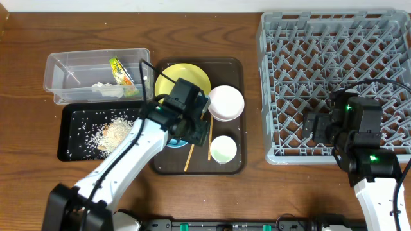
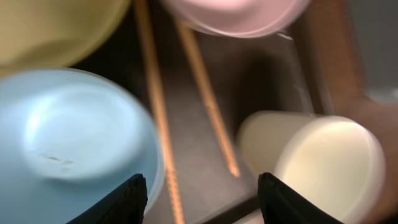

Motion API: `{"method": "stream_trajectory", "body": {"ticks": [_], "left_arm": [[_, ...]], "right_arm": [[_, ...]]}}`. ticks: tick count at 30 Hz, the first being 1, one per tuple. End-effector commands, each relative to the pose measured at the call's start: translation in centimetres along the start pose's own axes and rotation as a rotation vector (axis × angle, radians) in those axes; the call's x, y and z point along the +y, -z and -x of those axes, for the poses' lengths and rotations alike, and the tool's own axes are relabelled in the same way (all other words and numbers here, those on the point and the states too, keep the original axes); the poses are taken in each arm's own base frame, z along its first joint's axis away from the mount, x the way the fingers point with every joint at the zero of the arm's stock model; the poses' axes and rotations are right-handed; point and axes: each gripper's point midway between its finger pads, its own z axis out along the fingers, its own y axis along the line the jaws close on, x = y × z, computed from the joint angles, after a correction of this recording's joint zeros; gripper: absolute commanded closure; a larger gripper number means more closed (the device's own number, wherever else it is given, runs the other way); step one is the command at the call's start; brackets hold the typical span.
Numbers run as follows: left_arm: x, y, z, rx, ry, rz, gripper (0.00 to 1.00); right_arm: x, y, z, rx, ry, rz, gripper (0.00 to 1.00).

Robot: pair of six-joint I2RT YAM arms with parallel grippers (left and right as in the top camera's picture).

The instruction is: Sort waste into correct bins and load items into the dishwasher rack

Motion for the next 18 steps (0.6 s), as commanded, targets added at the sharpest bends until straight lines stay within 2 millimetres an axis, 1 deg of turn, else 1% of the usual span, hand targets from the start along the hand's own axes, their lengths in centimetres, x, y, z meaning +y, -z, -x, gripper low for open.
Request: {"method": "stream_trajectory", "body": {"ticks": [1,5,8,9,11,12,13,14,15,16,18], "left_arm": [[2.8,-1.7,0.1,0.008,0.06,0.148,0.4],[3.2,-4.0,0.0,0.046,0.064,0.153,0.41],[3.6,-5.7,-0.7,0.094,0.076,0.162,0.42],[3.8,-6.3,-0.9,0.111,0.079,0.165,0.44],[4.0,-7.0,-1.4,0.137,0.082,0.17,0.54],[4.1,-7.3,-1.6,0.147,0.082,0.172,0.67],[4.1,-7.3,-1.6,0.149,0.083,0.172,0.73],[4.1,-7.3,-1.5,0.146,0.082,0.172,0.79],[4.0,-7.0,-1.3,0.139,0.082,0.171,0.82],[3.9,-6.7,-1.1,0.13,0.081,0.169,0.88],[3.6,-5.6,-0.3,0.102,0.078,0.164,0.93]], "right_arm": [[0.5,0.6,0.8,-0.023,-0.002,0.015,0.01],[0.5,0.5,0.8,-0.023,-0.002,0.015,0.01],[0.5,0.5,0.8,-0.023,-0.002,0.015,0.01],[0.5,0.5,0.8,-0.023,-0.002,0.015,0.01],[0.5,0.5,0.8,-0.023,-0.002,0.015,0.01],[0.5,0.5,0.8,-0.023,-0.002,0.015,0.01],[0.5,0.5,0.8,-0.023,-0.002,0.015,0.01],[0.5,0.5,0.8,-0.022,-0.002,0.015,0.01],[0.5,0.6,0.8,-0.022,-0.002,0.015,0.01],[0.5,0.5,0.7,-0.02,-0.002,0.015,0.01],[0.5,0.5,0.7,-0.019,-0.002,0.015,0.01]]}}
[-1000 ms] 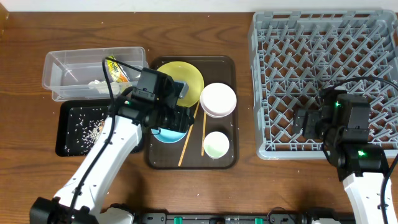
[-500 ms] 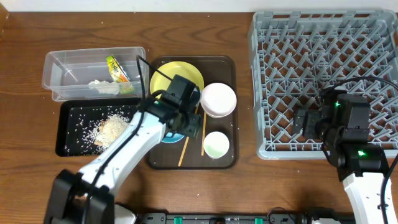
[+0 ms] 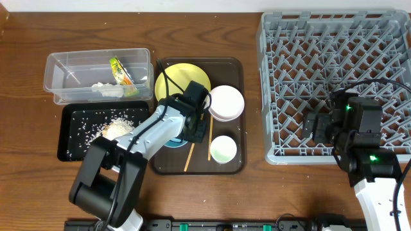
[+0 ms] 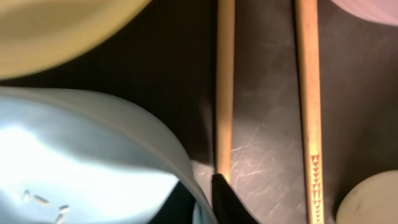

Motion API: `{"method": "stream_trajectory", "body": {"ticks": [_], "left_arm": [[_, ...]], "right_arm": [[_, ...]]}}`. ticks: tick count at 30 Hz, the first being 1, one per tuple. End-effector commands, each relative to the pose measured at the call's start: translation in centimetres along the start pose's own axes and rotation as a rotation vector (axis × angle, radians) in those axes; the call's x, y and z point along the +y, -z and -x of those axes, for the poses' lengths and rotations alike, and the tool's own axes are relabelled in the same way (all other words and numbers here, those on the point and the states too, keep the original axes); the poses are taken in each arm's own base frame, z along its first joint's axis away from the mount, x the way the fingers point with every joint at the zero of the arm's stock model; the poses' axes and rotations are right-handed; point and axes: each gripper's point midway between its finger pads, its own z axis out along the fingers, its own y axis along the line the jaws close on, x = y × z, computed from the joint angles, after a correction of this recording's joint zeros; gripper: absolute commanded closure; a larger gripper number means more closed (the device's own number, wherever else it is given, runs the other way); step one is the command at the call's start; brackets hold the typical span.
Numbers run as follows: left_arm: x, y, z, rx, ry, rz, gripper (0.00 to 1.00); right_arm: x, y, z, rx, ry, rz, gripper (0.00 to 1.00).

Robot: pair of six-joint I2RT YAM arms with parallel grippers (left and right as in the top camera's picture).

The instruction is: Sort waste into correct bins and load items into the dishwasher rack

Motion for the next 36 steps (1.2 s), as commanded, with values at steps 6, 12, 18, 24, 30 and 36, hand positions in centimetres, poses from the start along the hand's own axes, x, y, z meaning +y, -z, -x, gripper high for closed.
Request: {"method": "stream_trajectory", "body": {"ticks": [6,12,18,24,30,36], "left_arm": [[0.5,7.6,2.7,-0.208,0.083,-0.044,0.94],[1.6,13.8,3.6,-0.336,0.218,-0.36,0.94],[4.7,18.1,4.0,-0.428,0.312,-0.787,0.94],[10.9,20.9,3.4,-0.603,0.419,-1.128,0.94],[16.1,19.4,2.7,-0.632,0.622,-1.256,0.94],[18.1,17.4,1.8,-0.583,0.78,-1.295,0.94]], "right_arm": [[0.5,0.5,0.7,-0.02,-0.002,0.015,0.01],[0.5,0.5,0.7,-0.02,-0.002,0.015,0.01],[0.5,0.5,0.7,-0.02,-0.002,0.015,0.01],[0.5,0.5,0.7,-0.018,-0.002,0.015,0.01],[0.5,0.6,0.7,-0.018,-0.002,0.015,0.01],[0.5,0.5,0.7,-0.018,-0.002,0.014,0.01]]}}
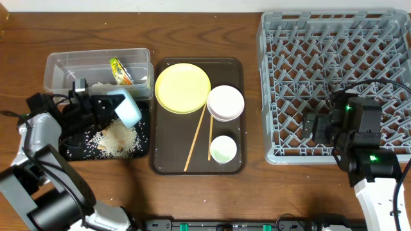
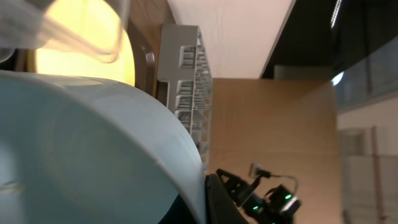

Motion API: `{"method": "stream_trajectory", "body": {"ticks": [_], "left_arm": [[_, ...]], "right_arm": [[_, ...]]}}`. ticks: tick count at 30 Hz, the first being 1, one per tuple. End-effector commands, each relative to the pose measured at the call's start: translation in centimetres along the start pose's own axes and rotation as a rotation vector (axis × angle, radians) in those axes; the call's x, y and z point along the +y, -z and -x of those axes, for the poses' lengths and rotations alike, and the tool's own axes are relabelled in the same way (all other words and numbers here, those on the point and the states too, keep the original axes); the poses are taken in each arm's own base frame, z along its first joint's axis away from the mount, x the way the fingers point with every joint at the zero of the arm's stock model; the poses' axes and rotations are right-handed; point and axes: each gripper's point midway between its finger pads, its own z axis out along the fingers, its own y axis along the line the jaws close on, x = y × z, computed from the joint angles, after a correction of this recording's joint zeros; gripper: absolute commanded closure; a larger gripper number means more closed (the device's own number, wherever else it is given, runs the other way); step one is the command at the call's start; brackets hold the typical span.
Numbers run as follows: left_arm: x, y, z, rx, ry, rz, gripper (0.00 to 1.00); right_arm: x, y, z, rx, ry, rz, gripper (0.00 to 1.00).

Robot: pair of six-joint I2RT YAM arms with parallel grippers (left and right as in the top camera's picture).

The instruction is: Sort waste into correct bins and load items into the dishwasher rack

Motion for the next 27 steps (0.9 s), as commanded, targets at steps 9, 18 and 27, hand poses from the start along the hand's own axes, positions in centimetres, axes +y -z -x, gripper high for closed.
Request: {"method": "stream_trajectory", "body": {"ticks": [9,18,27], "left_arm": [[-0.4,0.7,0.2,-0.02,0.016,-0.062,0.94],[-1.7,-1.3,-1.7,0.046,-0.116,0.013,0.94],[2.7,-7.1,-8.5,0.316,-0.375,0.523,0.94]], "right_arm": [[0.5,0.5,0.8,-0.024,-0.002,0.015,0.01],[0.5,0.5,0.8,-0.024,-0.002,0.015,0.01],[0.5,0.5,0.9,-0.026,-0.002,0.015,0.01]]}}
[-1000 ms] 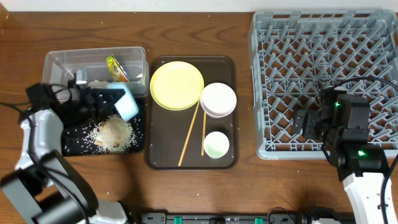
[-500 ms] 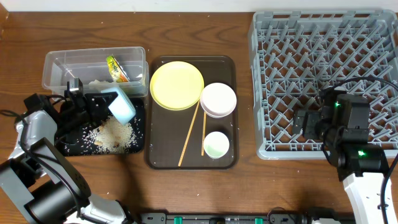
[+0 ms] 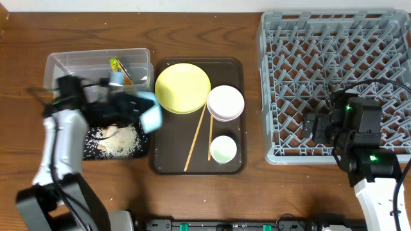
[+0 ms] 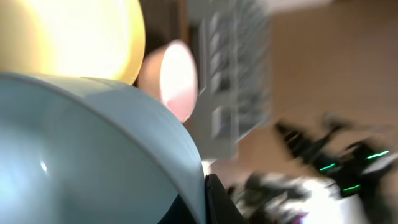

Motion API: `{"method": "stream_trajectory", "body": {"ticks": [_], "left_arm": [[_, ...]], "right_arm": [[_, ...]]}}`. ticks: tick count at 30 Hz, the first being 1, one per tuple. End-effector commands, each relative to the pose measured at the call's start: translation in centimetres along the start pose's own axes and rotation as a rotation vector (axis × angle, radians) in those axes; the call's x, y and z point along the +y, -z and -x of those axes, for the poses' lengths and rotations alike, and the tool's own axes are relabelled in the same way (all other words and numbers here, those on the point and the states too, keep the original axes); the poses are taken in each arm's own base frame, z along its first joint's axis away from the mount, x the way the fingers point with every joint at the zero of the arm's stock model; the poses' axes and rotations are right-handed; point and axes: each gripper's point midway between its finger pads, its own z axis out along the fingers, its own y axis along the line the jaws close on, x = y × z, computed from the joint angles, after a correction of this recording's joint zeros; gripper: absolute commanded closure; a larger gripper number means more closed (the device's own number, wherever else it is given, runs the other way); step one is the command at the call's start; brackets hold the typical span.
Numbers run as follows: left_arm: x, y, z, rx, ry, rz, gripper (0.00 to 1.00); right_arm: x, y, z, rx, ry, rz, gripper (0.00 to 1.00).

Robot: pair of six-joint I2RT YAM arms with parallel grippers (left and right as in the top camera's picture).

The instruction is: Sort waste into correct bins and load items into the dishwasher rack

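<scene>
My left gripper is shut on the rim of a light blue bowl. The bowl is tipped on its side in the air, over the gap between the black rice tray and the brown serving tray. In the left wrist view, blurred, the bowl fills the lower left with one dark finger against its rim. On the brown tray lie a yellow plate, a pale pink bowl, a pale green cup and two chopsticks. My right gripper hangs over the grey dish rack near its front edge.
A clear plastic bin holding wrappers stands behind the black tray. A heap of rice lies in the black tray. The rack takes up the right side of the table.
The blue bowl, still in my left gripper, has moved right from over the rice tray to its right edge, beside the brown tray. The left arm has shifted. The right arm is unchanged.
My left gripper was open above the blue bowl on the brown tray. Then it was shut on the bowl's rim. Then it held the bowl tipped over the black tray, where the rice heap had grown. Now the bowl hangs nearer the brown tray.
</scene>
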Motion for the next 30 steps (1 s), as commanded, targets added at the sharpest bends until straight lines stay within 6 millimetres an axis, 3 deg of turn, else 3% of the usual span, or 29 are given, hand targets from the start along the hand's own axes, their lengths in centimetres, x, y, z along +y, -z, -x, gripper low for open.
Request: {"method": "stream_trajectory", "body": {"ticks": [1,5,8,13,18,19,20,23,30], "left_arm": [[2.9,-2.7,-2.5,0.125,-0.111,0.293,0.94],[5.9,-4.9,-4.6,0.243,-0.212,0.595,0.94],[6.7,-6.4,-5.5,0.295,-0.299,0.715,0.93],[6.5,-9.1,-6.7,0.352,-0.42,0.751,0.86],[6.3,-10.4,-7.4,0.375,-0.453,0.753,0.85],[6.3,-10.4,-7.5,0.377,-0.453,0.752,0.83],[6.2,-10.4,-7.5,0.375,-0.453,0.749,0.72],[5.4,-10.3,-7.3,0.357,-0.449,0.738,0.54],[-1.2,-11.2,-8.1,0.337,-0.477,0.466,0.44]], "right_arm": [[0.5,0.5,0.9,-0.026,-0.002,0.015,0.01],[0.5,0.5,0.9,-0.026,-0.002,0.015,0.01],[0.5,0.5,0.9,-0.026,-0.002,0.015,0.01],[0.5,0.5,0.9,-0.026,-0.002,0.015,0.01],[0.5,0.5,0.8,-0.024,-0.002,0.015,0.01],[0.5,0.5,0.8,-0.024,-0.002,0.015,0.01],[0.5,0.6,0.8,-0.024,-0.002,0.015,0.01],[0.5,0.5,0.8,-0.024,-0.002,0.015,0.01],[0.5,0.5,0.8,-0.024,-0.002,0.015,0.01]]}}
